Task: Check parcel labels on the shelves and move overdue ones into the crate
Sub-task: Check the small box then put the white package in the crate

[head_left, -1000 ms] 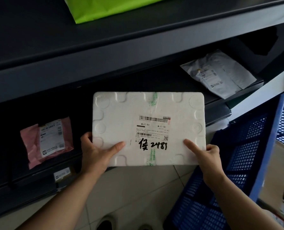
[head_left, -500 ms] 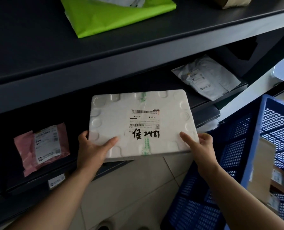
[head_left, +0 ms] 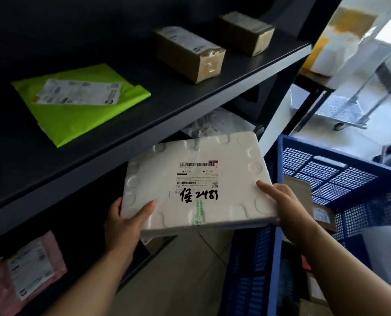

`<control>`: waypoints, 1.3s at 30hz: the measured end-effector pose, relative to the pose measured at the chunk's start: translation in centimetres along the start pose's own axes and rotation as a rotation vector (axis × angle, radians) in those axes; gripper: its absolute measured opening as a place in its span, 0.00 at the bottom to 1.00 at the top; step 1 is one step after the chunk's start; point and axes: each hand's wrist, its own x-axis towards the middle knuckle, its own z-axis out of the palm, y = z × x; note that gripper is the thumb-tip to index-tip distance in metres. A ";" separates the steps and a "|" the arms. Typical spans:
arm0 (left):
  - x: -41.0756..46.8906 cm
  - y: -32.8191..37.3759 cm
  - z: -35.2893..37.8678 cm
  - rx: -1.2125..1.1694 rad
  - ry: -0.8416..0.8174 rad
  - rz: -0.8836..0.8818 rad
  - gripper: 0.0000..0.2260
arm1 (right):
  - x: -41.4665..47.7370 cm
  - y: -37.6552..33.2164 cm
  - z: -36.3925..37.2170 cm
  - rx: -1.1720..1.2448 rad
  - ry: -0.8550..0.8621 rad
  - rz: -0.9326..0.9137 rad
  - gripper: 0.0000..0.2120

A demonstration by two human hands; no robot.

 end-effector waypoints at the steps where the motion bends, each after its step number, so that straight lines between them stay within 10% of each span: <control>1: -0.1 0.6 1.0 0.000 -0.035 0.005 0.29 | -0.6 -0.4 -1.5 0.024 0.004 0.016 0.19; 5: -0.7 2.6 5.9 0.000 -0.223 0.057 0.22 | -2.9 -0.9 -7.5 0.162 -0.001 0.078 0.20; 11: -4.5 3.7 17.4 0.005 -0.276 0.074 0.49 | -5.3 3.0 -16.9 0.365 0.166 0.183 0.37; 17: -13.5 1.1 30.1 -0.081 -0.504 -0.033 0.46 | -7.8 7.2 -24.1 0.488 0.303 0.212 0.14; 23: -24.0 -4.2 38.6 -0.087 -0.843 -0.351 0.46 | -7.8 12.0 -28.7 0.668 0.346 0.251 0.39; 30: -26.4 -9.3 42.1 0.158 -0.815 -0.513 0.48 | -7.2 17.7 -34.8 0.674 0.528 0.336 0.57; 39: -24.3 -13.4 39.0 0.601 -0.806 -0.815 0.28 | -6.1 25.2 -38.4 0.380 0.411 0.505 0.17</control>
